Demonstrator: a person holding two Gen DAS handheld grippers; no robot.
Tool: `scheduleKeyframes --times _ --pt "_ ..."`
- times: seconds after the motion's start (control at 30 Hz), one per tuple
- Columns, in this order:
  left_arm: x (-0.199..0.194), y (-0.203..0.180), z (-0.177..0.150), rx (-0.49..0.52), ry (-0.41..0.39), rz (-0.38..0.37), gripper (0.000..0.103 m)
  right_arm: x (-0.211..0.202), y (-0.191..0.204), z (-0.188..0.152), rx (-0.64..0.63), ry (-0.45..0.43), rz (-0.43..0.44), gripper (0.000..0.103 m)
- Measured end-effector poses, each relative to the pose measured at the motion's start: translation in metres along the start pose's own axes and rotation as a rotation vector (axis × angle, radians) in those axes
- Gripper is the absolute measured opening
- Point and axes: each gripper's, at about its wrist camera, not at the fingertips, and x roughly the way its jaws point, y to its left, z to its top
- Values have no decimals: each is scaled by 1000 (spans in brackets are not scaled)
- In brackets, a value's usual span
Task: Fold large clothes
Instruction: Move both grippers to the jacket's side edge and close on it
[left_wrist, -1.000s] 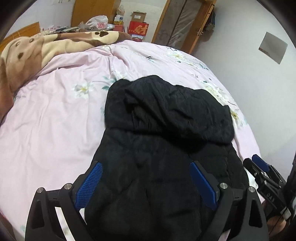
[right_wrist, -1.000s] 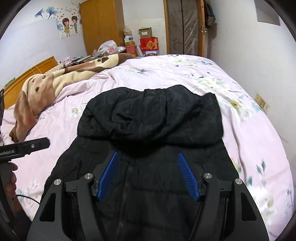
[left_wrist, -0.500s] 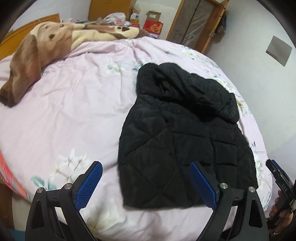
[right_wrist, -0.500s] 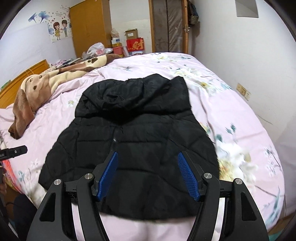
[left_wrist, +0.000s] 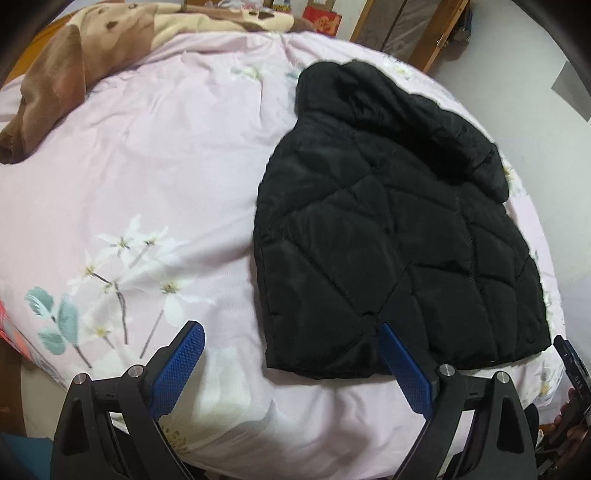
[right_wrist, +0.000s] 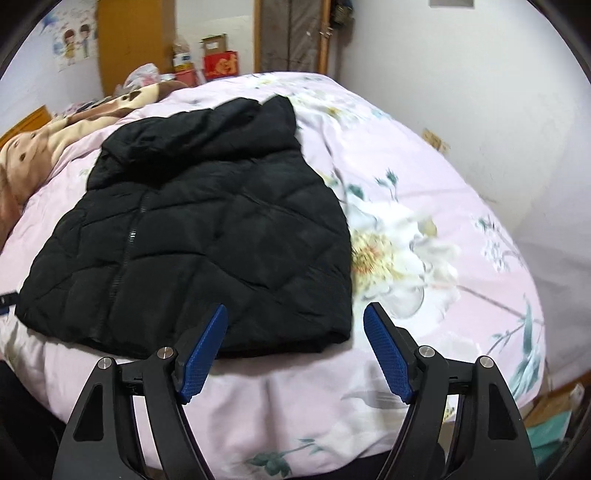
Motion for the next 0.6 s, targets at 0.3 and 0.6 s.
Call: scheduleKeyframes --times 0.3,0.6 --pt "29 1 2 -21 37 12 95 40 -21 -3 89 70 -4 77" --pt "49 -10 6 4 67 93 96 65 -23 1 69 117 22 77"
